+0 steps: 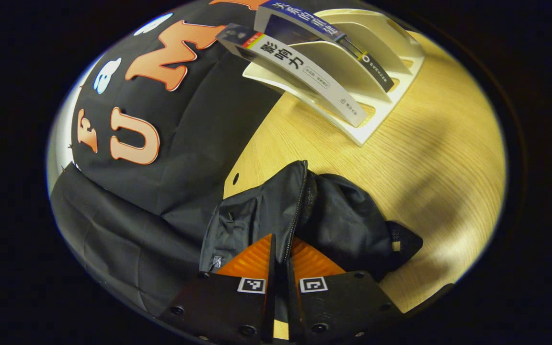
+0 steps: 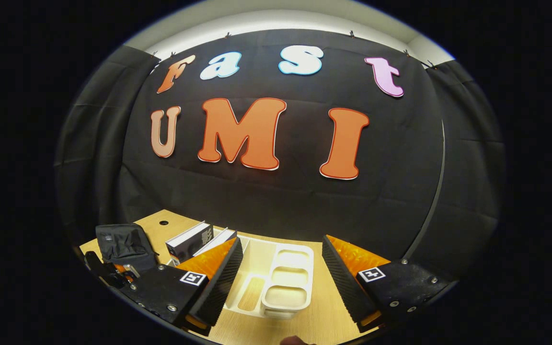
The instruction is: Open the schoolbag, grab two books from the bookshelf and put them into the schoolbag.
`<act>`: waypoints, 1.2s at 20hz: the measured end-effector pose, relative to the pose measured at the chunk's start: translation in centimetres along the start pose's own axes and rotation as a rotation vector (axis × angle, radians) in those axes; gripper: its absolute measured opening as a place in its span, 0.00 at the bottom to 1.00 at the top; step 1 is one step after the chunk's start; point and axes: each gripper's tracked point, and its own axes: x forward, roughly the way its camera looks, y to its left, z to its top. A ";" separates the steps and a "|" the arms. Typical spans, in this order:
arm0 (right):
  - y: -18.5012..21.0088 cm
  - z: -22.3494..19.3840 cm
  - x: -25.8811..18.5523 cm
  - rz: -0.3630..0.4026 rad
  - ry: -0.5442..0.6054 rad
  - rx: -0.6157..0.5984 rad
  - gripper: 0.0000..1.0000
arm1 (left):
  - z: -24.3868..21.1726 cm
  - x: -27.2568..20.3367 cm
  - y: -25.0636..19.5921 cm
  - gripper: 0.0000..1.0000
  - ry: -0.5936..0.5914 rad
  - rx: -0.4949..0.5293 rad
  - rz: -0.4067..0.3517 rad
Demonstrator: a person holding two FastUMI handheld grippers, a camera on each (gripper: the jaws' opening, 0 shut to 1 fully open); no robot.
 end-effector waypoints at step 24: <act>16.6 0.0 6.5 0.024 0.276 -0.050 0.99 | 3.4 -0.4 14.5 0.07 -0.180 -0.233 -0.535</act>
